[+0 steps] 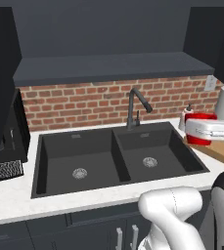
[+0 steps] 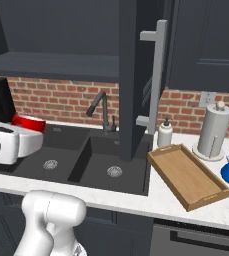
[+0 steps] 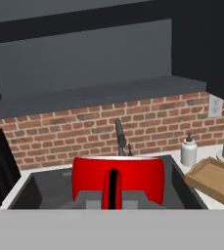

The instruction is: Pick the kettle from the counter and place it on the tray. Then pick the mug from the cabinet and place it on the tray. Then close the cabinet doors.

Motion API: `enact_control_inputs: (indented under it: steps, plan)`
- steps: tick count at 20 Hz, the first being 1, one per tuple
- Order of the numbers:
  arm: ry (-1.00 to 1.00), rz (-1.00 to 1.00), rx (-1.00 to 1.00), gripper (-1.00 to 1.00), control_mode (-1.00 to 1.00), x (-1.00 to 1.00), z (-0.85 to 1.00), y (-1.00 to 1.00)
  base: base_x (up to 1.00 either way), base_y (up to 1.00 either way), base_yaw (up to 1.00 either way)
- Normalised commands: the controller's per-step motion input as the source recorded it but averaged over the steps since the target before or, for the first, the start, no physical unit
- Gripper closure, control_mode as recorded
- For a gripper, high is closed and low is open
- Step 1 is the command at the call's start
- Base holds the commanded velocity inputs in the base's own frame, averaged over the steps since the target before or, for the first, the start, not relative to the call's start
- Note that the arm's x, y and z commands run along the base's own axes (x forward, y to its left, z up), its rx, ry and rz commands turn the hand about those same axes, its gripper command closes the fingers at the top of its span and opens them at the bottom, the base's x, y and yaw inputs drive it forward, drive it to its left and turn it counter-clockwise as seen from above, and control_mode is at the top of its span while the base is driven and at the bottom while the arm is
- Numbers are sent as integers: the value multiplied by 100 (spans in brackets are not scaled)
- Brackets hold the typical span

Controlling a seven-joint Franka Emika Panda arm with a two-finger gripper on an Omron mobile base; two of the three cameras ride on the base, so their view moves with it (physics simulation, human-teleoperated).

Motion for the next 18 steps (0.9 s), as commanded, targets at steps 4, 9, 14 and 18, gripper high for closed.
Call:
enact_control_inputs:
  steps: [4, 9, 14, 18]
  plan:
    - [10, 0, 0, 100, -100, -2, -54, 7, 0, 0, 0]
    - [0, 6, 6, 100, -100, 14, -23, 5, 0, 0, 0]
    - [-3, 19, 9, 100, -100, 23, -14, 1, 0, 0, 0]
    - [-18, 25, 7, 100, -100, 2, -5, 0, 0, 0, 0]
